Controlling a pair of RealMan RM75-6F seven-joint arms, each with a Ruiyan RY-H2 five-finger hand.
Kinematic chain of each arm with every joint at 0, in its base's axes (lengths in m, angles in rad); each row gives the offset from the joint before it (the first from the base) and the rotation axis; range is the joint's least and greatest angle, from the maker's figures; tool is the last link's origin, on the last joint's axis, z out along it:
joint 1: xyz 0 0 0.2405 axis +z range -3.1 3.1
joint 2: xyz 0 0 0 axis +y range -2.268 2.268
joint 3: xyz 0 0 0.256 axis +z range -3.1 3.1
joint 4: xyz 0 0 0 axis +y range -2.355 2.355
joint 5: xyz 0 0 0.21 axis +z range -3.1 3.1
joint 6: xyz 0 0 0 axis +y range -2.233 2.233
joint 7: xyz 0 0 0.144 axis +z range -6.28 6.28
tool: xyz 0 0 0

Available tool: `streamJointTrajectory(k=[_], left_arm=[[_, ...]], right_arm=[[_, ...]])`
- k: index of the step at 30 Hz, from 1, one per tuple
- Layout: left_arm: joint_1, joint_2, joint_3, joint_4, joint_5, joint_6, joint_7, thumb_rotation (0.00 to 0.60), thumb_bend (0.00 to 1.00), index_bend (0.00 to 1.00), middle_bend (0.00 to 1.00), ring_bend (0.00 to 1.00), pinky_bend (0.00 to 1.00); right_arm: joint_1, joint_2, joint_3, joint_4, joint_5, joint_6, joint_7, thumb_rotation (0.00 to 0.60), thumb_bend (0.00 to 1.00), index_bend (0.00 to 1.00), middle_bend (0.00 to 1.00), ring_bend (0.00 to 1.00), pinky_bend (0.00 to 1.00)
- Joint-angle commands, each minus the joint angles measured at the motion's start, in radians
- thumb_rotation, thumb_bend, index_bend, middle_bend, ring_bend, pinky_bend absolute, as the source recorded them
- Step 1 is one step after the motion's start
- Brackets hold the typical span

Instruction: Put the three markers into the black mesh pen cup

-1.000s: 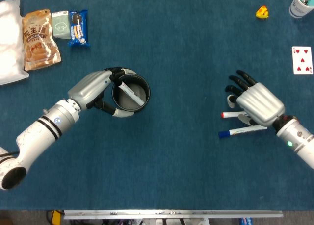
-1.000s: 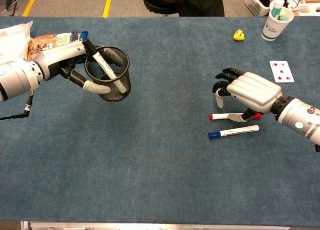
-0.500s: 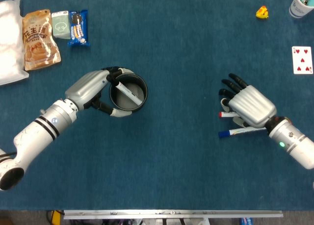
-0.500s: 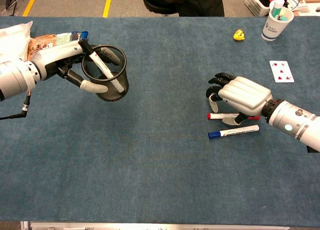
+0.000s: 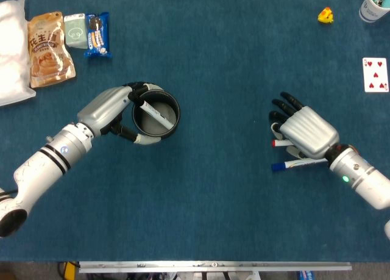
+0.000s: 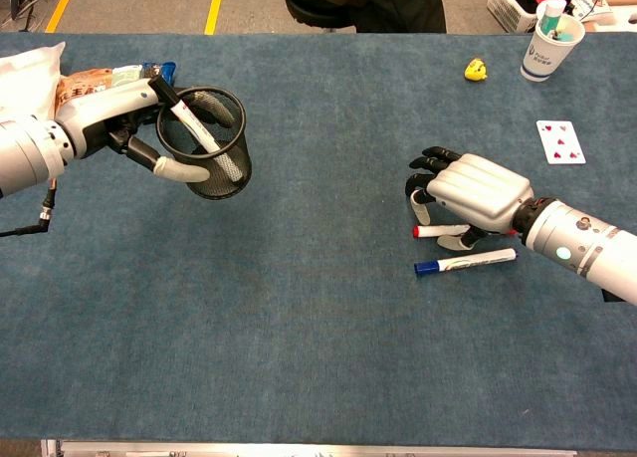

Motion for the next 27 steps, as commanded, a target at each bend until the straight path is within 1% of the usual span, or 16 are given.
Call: streamJointTrajectory(k=[1, 8, 13, 19, 23, 27], left_arm=[[-0.001, -0.001, 0.0, 0.003, 0.002, 0.001, -0.005, 0.497, 0.15, 0.28, 0.21, 0.16, 0.13], [-0.002, -0.003, 0.001, 0.009, 0.011, 0.005, -0.016, 0.494, 0.15, 0.28, 0.21, 0.16, 0.13], [-0.002, -0.006, 0.003, 0.013, 0.013, 0.006, -0.021, 0.495, 0.15, 0.28, 0.21, 0.16, 0.13], [-0.003, -0.007, 0.004, 0.017, 0.013, 0.006, -0.023, 0.495, 0.15, 0.28, 0.21, 0.16, 0.13], [-0.004, -0.008, 0.005, 0.016, 0.013, 0.006, -0.022, 0.493, 0.15, 0.28, 0.21, 0.16, 0.13], [-0.006, -0.007, 0.004, 0.012, 0.011, 0.007, -0.018, 0.494, 0.15, 0.28, 0.21, 0.16, 0.13]], right_arm=[[0.002, 0.001, -0.001, 0.0, 0.003, -0.003, -0.01, 0.6, 0.21, 0.53, 0.28, 0.1, 0.04], [0.004, -0.002, -0.001, 0.002, 0.006, -0.001, -0.018, 0.6, 0.21, 0.55, 0.28, 0.1, 0.04], [0.004, -0.004, -0.004, 0.007, 0.008, -0.003, -0.02, 0.6, 0.26, 0.57, 0.28, 0.1, 0.04], [0.002, 0.004, -0.002, 0.002, 0.005, 0.013, -0.013, 0.6, 0.29, 0.6, 0.28, 0.1, 0.04], [-0.002, 0.029, 0.016, -0.026, 0.009, 0.045, 0.007, 0.6, 0.29, 0.6, 0.28, 0.1, 0.04], [-0.005, 0.09, 0.066, -0.124, 0.018, 0.111, 0.085, 0.6, 0.29, 0.61, 0.29, 0.1, 0.04]])
